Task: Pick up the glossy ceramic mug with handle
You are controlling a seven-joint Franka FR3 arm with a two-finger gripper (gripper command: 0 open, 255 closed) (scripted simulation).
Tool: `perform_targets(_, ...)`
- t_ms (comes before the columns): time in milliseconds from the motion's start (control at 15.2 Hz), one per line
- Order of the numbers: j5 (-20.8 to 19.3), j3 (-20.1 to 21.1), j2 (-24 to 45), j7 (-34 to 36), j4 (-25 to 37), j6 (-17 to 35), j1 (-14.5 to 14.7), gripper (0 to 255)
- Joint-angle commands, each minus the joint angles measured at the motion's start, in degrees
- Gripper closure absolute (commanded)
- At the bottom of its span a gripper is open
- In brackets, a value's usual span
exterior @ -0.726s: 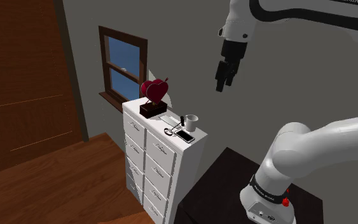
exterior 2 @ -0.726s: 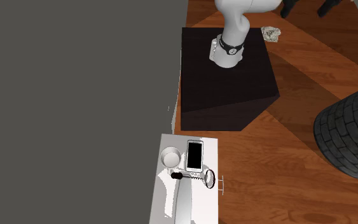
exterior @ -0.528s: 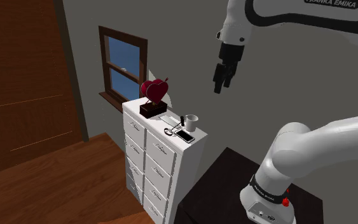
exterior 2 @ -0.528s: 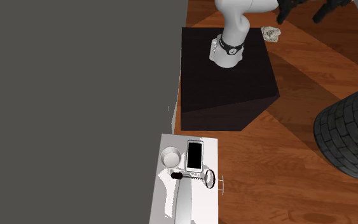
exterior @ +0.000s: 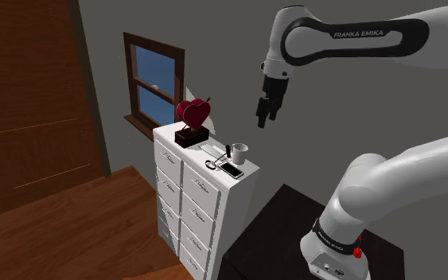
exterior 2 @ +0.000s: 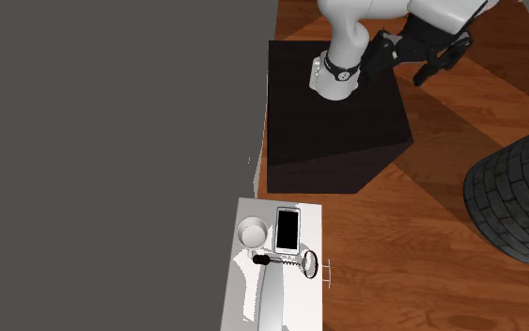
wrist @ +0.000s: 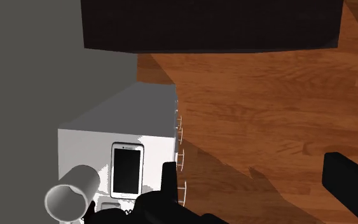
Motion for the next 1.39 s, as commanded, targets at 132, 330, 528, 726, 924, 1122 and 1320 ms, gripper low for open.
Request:
perform_targets(132, -1.5, -2.1, 6.1, -2.1, -1.6, 8.0, -1.1, 0)
perform_targets(330, -2.5, -3.7, 11.1, -3.7, -1.9, 13.4, -1.9, 0)
perform_targets(528, -3.3, -5.3, 16.5, -5.3, -1.5, 18.7, -2.7, 0)
perform_targets(726, -3.6, -6.9, 22.4, -7.0, -0.4, 23.6, -3.3, 0)
perform_targets(924, -3.5, -8.3, 28.7, -8.9, 1.4, 28.2, -3.9, 0)
perform_targets(1122, -2.9, -9.5, 35.1, -10.9, 4.0, 32.3, -4.5, 0)
perform_targets(1320, -1.7, -10.4, 41.7, -13.1, 7.2, 35.8, -5.3, 0)
